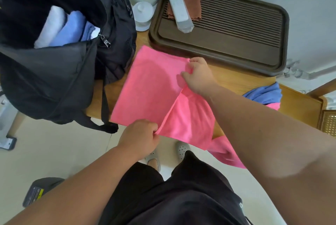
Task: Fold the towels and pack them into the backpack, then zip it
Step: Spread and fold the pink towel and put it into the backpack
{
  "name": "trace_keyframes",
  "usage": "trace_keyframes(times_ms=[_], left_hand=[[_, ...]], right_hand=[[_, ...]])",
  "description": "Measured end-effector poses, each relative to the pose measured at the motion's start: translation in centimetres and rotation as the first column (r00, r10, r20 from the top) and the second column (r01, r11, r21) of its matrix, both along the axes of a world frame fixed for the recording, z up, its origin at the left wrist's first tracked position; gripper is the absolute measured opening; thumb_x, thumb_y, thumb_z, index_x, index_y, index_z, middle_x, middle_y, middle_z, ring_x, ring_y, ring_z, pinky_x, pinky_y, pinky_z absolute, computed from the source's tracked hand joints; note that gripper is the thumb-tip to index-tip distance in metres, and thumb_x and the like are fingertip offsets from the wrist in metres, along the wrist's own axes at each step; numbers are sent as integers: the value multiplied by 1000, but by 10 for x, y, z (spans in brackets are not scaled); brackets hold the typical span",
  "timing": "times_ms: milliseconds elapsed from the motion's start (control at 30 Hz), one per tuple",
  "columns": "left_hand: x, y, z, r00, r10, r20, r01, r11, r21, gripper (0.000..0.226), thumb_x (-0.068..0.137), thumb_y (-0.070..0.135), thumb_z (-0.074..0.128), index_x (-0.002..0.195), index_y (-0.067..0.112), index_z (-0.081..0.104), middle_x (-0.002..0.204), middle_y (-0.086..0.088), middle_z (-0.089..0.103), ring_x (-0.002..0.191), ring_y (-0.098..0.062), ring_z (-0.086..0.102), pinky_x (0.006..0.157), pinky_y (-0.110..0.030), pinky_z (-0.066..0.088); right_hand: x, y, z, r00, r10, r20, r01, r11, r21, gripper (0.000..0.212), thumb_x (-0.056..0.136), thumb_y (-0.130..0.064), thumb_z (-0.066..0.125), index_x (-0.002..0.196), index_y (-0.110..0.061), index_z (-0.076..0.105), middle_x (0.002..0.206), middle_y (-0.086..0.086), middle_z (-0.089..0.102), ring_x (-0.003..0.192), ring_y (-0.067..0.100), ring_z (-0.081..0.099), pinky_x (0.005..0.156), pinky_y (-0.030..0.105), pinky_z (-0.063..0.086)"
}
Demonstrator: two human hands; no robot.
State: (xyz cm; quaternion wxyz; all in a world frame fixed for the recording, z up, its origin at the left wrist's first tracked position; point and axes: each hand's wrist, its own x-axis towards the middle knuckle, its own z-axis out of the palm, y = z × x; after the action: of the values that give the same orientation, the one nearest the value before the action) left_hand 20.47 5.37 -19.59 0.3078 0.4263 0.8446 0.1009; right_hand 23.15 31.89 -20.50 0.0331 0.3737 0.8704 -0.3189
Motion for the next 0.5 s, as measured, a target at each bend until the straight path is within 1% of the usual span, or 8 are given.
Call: trace_keyframes(times_ms=[67, 100, 133, 200, 300, 367, 433, 500], left_hand=[[7, 2, -2, 1000, -4, -29, 3, 999, -39, 38, 92, 21, 57, 59, 20, 37, 69, 3, 44, 60, -15, 38, 50, -30, 26], [9, 3, -3, 999, -5, -44, 3, 999, -53, 40, 94, 22, 56, 59, 21, 36, 72, 3, 44, 61, -16, 40, 51, -29, 28], [12, 3, -4, 998, 1, -57, -5, 998, -67, 41, 95, 23, 55, 59, 22, 35, 74, 4, 44, 62, -16, 41, 52, -30, 29], [17, 5, -7, 995, 28, -91, -36, 996, -87, 41, 94, 21, 53, 60, 22, 31, 78, 3, 43, 66, -18, 41, 54, -31, 28], [24, 8, -9, 989, 60, -132, -76, 990, -118, 37, 93, 19, 52, 62, 20, 31, 84, 0, 45, 69, -20, 42, 56, -31, 31], [28, 11, -10, 986, 75, -149, -97, 985, -145, 32, 94, 20, 51, 65, 18, 36, 87, -1, 46, 73, -21, 46, 60, -32, 35], [30, 15, -10, 982, 82, -169, -110, 980, -164, 26, 94, 20, 51, 70, 17, 41, 88, -1, 45, 76, -22, 48, 62, -32, 37], [33, 20, -9, 978, 86, -192, -120, 977, -174, 23, 93, 21, 52, 73, 16, 43, 89, -1, 45, 77, -21, 48, 62, -31, 37]], right_hand=[[6, 0, 1, 999, 8, 33, -6, 999, -42, 64, 95, -35, 57, 152, -15, 36, 153, 9, 38, 136, 25, 43, 114, 45, 33], [11, 1, 0, 999, -6, 42, 9, 998, -63, 73, 96, -36, 54, 158, -18, 20, 155, 12, 35, 138, 28, 40, 115, 49, 31], [17, 1, -2, 999, -16, 48, 20, 997, -72, 78, 97, -37, 52, 160, -17, 10, 158, 14, 32, 141, 31, 36, 117, 52, 28], [30, 3, -9, 994, 30, 106, -26, 999, -40, 81, 100, -44, 46, 160, -13, 1, 164, 12, 22, 147, 31, 27, 120, 53, 22], [48, 7, -19, 929, 177, 326, -199, 979, 36, 83, 100, -62, 28, 160, -12, 0, 168, 6, 1, 154, 24, 6, 123, 56, 5], [57, 15, -22, 870, 174, 461, -223, 973, 54, 86, 97, -69, 18, 160, -13, 0, 168, 7, -8, 155, 25, -4, 122, 56, 1], [64, 22, -20, 869, 133, 477, -211, 971, 113, 86, 97, -70, 17, 160, -13, 5, 168, 10, -7, 154, 28, -5, 122, 56, 1], [66, 24, -14, 925, 141, 352, -225, 952, 210, 75, 99, -65, 25, 157, -17, 24, 165, 14, 13, 153, 33, 9, 121, 53, 10]])
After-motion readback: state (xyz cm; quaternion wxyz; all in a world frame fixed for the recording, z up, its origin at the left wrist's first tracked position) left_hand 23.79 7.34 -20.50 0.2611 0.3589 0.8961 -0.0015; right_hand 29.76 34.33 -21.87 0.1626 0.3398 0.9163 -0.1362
